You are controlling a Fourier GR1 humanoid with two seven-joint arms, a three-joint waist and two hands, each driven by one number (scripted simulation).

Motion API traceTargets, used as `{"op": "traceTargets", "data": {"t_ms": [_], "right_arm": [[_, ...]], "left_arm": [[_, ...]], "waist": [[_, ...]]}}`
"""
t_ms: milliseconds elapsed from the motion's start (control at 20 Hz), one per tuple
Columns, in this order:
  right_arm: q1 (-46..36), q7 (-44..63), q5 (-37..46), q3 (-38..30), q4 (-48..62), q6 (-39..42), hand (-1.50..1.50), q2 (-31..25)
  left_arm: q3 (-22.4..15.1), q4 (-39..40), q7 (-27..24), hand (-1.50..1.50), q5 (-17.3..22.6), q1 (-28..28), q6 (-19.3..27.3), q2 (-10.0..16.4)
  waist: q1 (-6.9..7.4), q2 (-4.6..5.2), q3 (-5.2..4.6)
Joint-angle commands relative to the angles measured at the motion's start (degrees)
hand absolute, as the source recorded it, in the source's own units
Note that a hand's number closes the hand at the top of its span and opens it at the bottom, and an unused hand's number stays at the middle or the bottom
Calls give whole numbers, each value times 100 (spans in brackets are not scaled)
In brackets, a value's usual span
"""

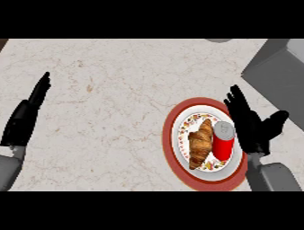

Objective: Pick the can from the plate and place it in the cardboard box

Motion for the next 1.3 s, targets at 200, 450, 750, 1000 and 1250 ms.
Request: {"op": "traceTargets", "data": {"t_ms": [200,450,750,1000,1250], "right_arm": [[992,-1471,2004,-559,-1238,-1527,-150,-1381],[1907,-2075,2518,-1755,-1433,-3123,-150,-1308],[3779,-2852,4172,-913,-2546,-3678,-150,-1222],[5347,-2248,5318,-591,-2948,-4179,-150,-718],[6573,-1763,6406,97,-3716,-4093,-150,-23]], "left_arm": [[92,324,202,0,-42,414,157,27],[88,441,288,0,96,816,187,-125],[-135,174,155,0,-31,957,156,-219],[-169,28,160,0,-71,947,176,-229],[-159,-4,316,0,-77,662,13,-105]], "waist": [[-859,-328,-26],[-1399,-347,-2],[-884,-208,-19],[-736,-105,-44],[-546,10,-48]]}}
